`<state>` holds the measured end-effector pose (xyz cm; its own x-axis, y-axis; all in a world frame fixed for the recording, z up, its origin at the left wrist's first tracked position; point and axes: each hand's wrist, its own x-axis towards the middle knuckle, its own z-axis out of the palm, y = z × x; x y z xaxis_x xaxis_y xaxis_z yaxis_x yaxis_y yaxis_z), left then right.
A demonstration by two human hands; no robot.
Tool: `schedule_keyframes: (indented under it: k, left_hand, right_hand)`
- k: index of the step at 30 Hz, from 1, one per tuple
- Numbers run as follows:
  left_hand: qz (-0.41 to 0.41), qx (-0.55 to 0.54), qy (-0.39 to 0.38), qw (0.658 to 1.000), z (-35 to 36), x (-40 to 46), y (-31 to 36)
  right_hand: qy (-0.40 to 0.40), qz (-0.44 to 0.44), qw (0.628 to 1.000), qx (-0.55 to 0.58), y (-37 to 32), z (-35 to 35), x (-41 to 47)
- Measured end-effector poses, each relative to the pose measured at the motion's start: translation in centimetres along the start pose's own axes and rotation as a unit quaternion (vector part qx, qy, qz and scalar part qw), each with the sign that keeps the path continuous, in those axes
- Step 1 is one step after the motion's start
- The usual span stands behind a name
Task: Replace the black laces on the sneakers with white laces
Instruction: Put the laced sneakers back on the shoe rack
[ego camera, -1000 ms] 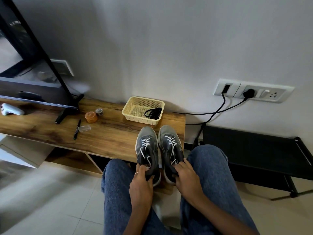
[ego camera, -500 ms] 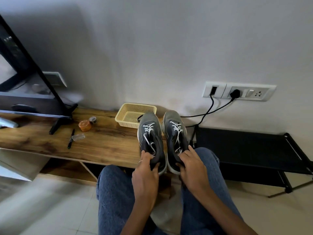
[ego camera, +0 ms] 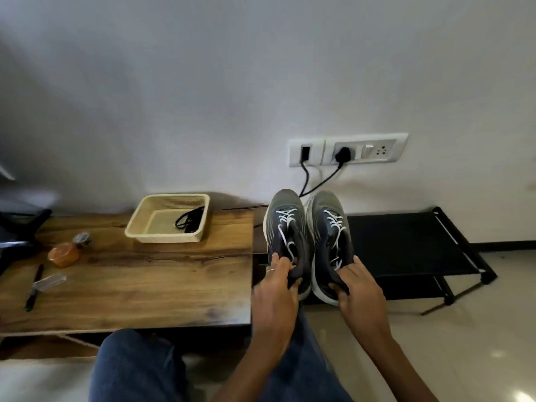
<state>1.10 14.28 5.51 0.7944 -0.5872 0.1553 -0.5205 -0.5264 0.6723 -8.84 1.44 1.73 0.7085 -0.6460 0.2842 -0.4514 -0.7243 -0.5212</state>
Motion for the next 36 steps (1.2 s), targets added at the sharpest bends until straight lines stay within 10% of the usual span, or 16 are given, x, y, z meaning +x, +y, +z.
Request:
schedule_keyframes:
  k: [23,36]
  left_hand:
    - [0.075,0.051,-0.154,0.984,23.7,7.2,2.4]
    - [0.014,0.003,-0.166,0.986,24.7,6.9,1.7]
  right_hand:
    - [-0.04,0.085,0.995,-0.042,21.4,2.8,5.1]
    - [-0.1,0.02,0.994,-0.032,23.7,3.1,6.5]
